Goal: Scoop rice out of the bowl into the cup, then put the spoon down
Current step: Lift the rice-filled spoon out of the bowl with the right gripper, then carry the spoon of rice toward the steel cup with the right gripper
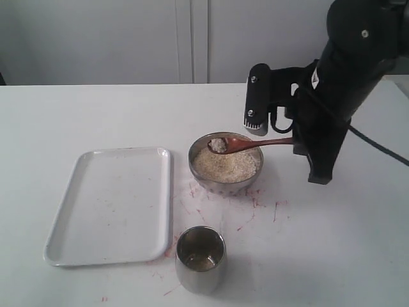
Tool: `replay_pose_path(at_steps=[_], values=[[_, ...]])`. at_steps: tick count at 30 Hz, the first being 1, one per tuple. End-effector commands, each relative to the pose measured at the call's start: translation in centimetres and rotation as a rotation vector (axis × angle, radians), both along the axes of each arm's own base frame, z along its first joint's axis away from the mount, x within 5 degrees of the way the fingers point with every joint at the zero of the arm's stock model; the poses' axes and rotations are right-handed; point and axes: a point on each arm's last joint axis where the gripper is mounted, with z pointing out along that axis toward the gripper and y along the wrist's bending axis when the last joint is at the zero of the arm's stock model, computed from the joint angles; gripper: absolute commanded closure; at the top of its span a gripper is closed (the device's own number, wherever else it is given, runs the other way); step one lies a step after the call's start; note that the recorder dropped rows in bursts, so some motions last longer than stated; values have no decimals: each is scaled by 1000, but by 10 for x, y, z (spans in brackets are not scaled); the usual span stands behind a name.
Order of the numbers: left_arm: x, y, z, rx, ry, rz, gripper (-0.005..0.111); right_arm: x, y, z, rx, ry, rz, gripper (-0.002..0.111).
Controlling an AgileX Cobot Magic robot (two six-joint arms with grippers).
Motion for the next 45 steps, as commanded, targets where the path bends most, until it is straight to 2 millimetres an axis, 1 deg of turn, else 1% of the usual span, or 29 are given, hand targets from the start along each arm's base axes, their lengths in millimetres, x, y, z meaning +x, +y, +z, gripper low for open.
replay_pose_path(at_steps=[1,4,7,8,10,13,17,26,31,37,45], values=[[0,0,2,-9,-9,-4,92,-19,-7,17,-5,-3,15,108],[0,0,2,-9,-9,-4,92,-32,-3,27,-17,6,51,108],[0,0,2,-9,-9,-4,92,-43,4,31,-31,27,87,108],[0,0,2,-9,-9,-4,92,-49,7,31,-46,48,104,108],[0,0,2,-9,-9,-4,92,-54,10,29,-69,77,121,108],[0,0,2,-9,-9,-4,92,-61,14,26,-95,117,142,108],[0,0,2,-9,-9,-4,92,-66,20,24,-101,124,173,108],[0,0,2,-9,-9,-4,92,-75,35,24,-139,108,254,108],[0,0,2,-9,-9,-4,92,-74,34,24,-158,99,254,108],[0,0,2,-9,-9,-4,92,-78,41,23,-150,104,281,108],[0,0,2,-9,-9,-4,92,-78,41,23,-149,104,279,108]])
